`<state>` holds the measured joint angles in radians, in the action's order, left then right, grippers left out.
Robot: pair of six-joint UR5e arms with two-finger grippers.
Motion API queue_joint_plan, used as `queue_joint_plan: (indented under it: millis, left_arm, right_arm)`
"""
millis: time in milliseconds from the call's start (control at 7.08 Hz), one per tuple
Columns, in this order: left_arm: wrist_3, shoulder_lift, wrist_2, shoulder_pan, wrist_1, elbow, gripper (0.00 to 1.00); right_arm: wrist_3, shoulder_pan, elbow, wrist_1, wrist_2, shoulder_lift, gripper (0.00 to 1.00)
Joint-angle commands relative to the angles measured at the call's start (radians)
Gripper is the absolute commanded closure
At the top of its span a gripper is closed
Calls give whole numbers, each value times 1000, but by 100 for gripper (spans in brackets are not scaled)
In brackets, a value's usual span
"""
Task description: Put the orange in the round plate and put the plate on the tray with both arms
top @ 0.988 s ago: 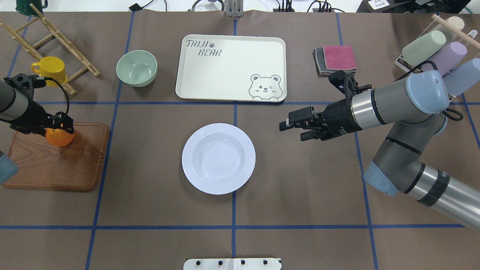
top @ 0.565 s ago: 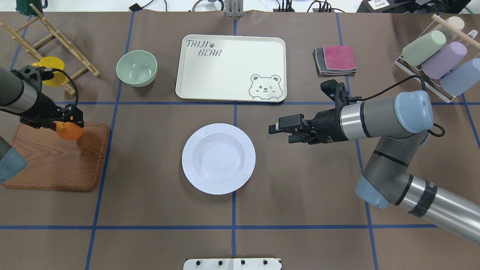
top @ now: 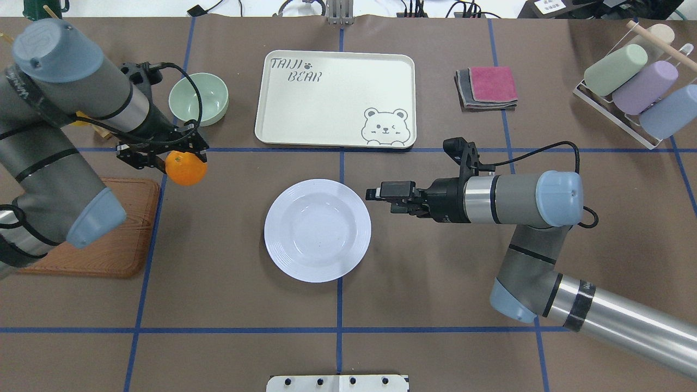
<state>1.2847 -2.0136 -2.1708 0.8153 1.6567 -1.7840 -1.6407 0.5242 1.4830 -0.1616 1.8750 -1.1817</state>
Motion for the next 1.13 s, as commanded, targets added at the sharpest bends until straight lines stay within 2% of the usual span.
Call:
queue_joint_plan:
  millis: [0, 141, 424, 706, 988]
  left_arm:
    - [123, -86, 66, -100, -9, 2, 28]
    - [183, -118, 133, -179, -9, 8, 28]
    - [229, -148, 163, -247, -8, 14, 27]
    - [271, -207, 201, -291, 2, 92, 24]
    - [278, -209, 230, -295, 60, 139, 21]
  right_arm:
    - [4, -29, -50, 4, -17, 7, 8]
    - [2, -44, -55, 1, -20, 7, 8]
    - [1, -85, -75, -3, -68, 13, 8]
    - [1, -90, -73, -1, -68, 14, 8]
    - [-7, -96, -81, -6, -71, 45, 10]
